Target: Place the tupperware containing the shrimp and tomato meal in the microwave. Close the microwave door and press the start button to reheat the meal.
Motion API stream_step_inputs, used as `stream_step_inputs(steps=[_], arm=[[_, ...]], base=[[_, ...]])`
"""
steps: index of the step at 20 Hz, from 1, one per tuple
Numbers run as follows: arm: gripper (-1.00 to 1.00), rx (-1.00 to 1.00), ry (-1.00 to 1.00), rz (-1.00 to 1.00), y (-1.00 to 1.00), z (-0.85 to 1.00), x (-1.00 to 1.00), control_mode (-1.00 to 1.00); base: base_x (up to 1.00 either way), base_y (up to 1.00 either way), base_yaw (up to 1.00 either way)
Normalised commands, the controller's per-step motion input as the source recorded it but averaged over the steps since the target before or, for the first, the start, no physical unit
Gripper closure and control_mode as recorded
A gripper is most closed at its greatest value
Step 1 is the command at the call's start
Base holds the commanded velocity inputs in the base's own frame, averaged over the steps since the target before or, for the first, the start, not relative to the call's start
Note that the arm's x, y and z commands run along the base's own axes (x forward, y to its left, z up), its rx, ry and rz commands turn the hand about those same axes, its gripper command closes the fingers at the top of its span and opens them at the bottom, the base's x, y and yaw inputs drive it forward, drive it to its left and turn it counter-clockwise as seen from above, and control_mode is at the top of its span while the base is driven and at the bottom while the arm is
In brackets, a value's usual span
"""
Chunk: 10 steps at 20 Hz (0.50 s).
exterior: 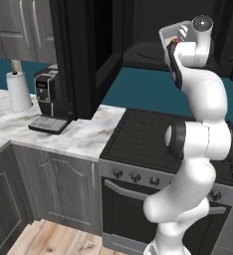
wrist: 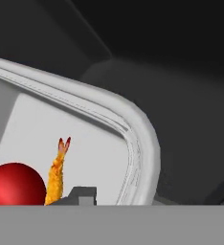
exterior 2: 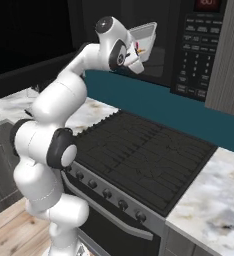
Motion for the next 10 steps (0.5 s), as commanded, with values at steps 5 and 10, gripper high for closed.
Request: stream_step_inputs(steps=[5, 10], arm=[[-1.00, 0.00, 0.00, -0.01, 0.00, 0.00, 0.56, -1.00], [-1.00, 0.00, 0.00, -0.01, -0.02, 0.00, 0.49, -1.00]], base=[[0.00, 0.00, 0.00], [0.00, 0.00, 0.00]])
